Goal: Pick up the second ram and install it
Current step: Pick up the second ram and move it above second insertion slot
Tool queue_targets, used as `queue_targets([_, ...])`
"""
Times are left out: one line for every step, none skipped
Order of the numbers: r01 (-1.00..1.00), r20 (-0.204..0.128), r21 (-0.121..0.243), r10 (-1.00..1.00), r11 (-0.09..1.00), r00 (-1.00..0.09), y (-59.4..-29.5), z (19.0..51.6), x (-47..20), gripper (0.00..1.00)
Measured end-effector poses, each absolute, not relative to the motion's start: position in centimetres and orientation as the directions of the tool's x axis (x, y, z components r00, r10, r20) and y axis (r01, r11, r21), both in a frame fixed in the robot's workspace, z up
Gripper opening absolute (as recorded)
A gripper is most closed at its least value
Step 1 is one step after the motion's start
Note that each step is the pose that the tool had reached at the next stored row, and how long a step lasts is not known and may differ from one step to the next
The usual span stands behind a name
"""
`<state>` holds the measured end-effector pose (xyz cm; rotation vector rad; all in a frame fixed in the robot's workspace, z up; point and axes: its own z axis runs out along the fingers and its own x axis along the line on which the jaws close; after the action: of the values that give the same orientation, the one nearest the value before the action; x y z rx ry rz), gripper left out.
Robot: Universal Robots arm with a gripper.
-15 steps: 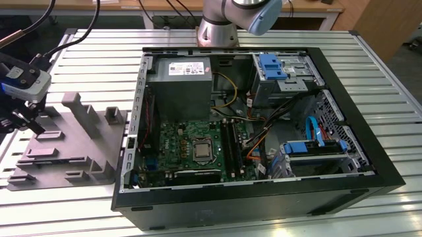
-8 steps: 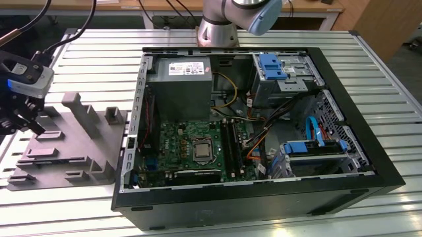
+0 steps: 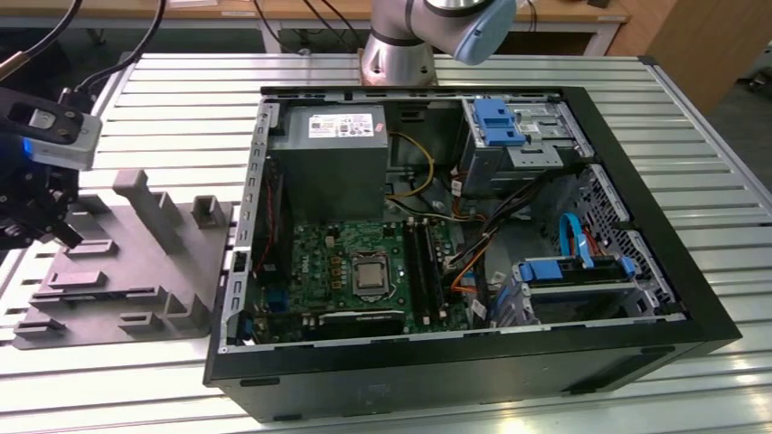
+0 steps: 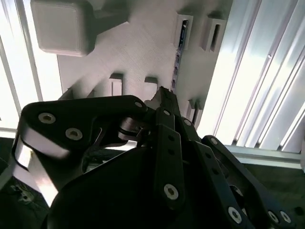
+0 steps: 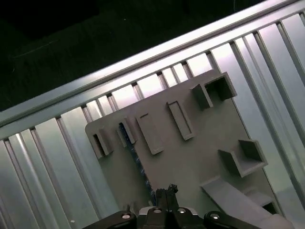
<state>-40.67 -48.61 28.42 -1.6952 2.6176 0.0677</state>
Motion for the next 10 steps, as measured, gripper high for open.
queue_targets([-0.920, -0.042, 0.024, -0.919, 0.392, -0.393, -48.61, 28.40, -40.67, 0.11])
queue_targets([-0.927, -0.041, 0.024, -0.926, 0.375, -0.376, -48.61, 28.38, -40.67, 0.11])
queue_targets([-0.934, -0.041, 0.024, -0.933, 0.358, -0.358, -48.61, 28.36, -40.67, 0.11])
queue_targets([-0.940, -0.041, 0.024, -0.939, 0.341, -0.342, -48.61, 28.34, -40.67, 0.11])
queue_targets([-0.946, -0.041, 0.024, -0.945, 0.324, -0.325, -48.61, 28.32, -40.67, 0.11])
queue_targets([-0.950, -0.040, 0.024, -0.950, 0.310, -0.311, -48.61, 28.30, -40.67, 0.11])
queue_targets([-0.951, -0.039, 0.024, -0.951, 0.307, -0.307, -48.62, 28.30, -40.67, 0.11])
queue_targets([-0.952, -0.037, 0.023, -0.951, 0.305, -0.306, -48.62, 28.28, -40.66, 0.11])
queue_targets([-0.953, -0.036, 0.023, -0.953, 0.301, -0.301, -48.62, 28.27, -40.66, 0.11])
queue_targets([-0.958, -0.036, 0.023, -0.957, 0.287, -0.288, -48.62, 28.24, -40.66, 0.11])
